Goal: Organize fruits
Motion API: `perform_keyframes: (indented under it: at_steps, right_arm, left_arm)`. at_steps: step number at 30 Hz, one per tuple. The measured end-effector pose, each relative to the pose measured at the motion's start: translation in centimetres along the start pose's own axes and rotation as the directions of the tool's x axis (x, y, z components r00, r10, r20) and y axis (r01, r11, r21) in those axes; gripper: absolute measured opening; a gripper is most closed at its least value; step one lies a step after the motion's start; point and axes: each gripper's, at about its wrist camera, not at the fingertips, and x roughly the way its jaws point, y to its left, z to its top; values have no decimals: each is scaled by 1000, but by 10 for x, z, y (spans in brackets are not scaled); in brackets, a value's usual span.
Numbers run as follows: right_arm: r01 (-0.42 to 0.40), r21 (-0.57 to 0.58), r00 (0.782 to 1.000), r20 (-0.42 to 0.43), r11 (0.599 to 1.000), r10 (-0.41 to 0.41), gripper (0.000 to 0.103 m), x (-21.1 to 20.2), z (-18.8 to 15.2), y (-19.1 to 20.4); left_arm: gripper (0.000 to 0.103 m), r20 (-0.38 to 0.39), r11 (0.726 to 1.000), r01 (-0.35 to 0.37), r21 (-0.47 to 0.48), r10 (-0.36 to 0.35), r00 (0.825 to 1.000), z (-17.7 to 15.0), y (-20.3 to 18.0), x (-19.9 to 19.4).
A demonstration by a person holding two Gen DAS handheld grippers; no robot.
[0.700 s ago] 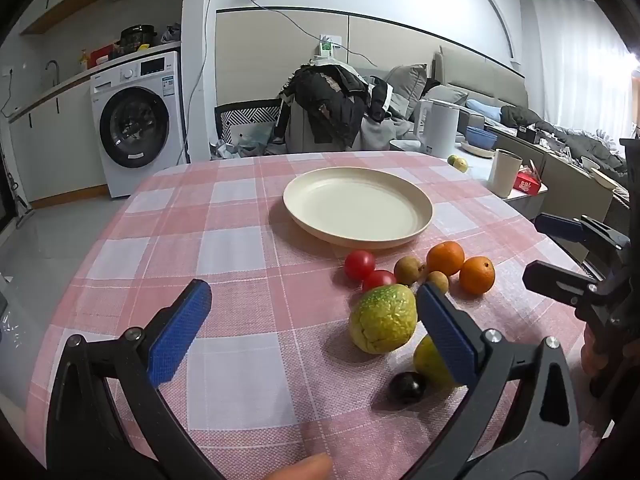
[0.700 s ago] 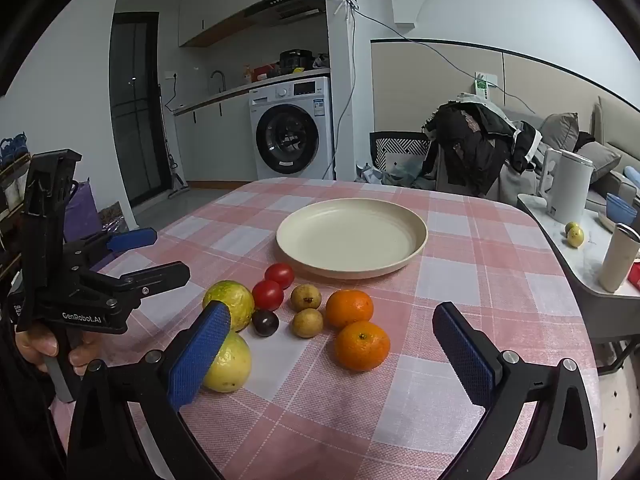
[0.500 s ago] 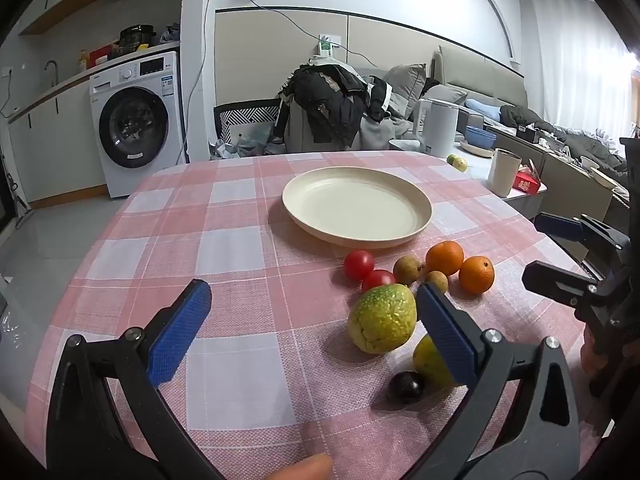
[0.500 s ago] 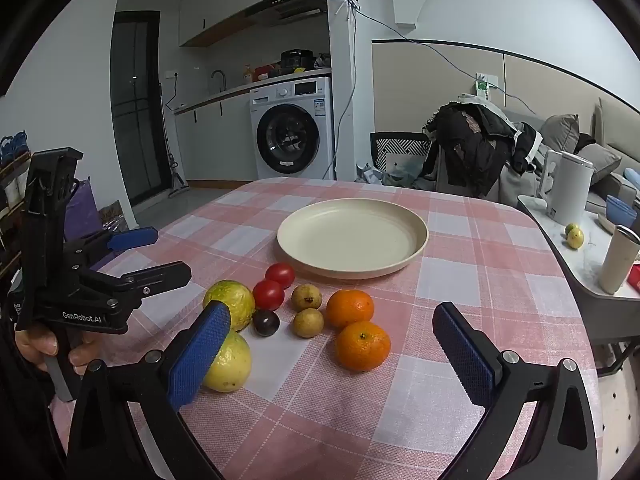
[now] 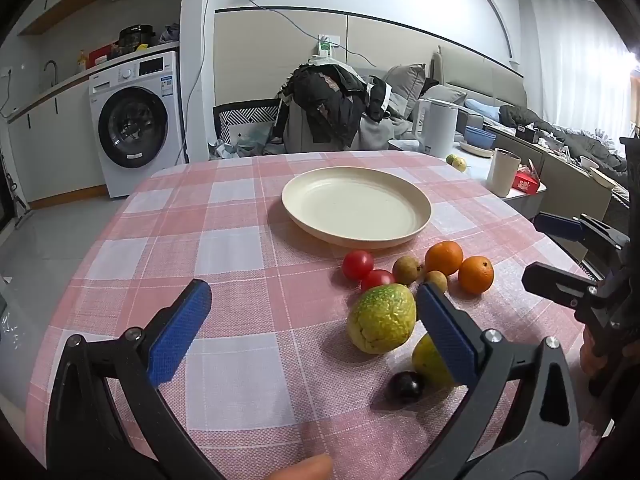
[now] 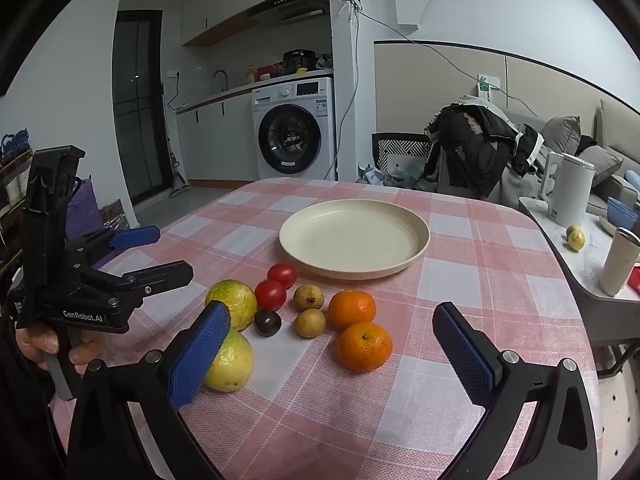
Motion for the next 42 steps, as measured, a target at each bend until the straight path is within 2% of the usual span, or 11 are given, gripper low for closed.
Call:
perform_keyframes:
  at_steps: [42]
  right_arm:
    - [-3,-4,1000,4,1000,3,103,-2,-1,-1]
  left_arm:
    - [102,-1,1000,2,-2,-2,1000,0,0,1]
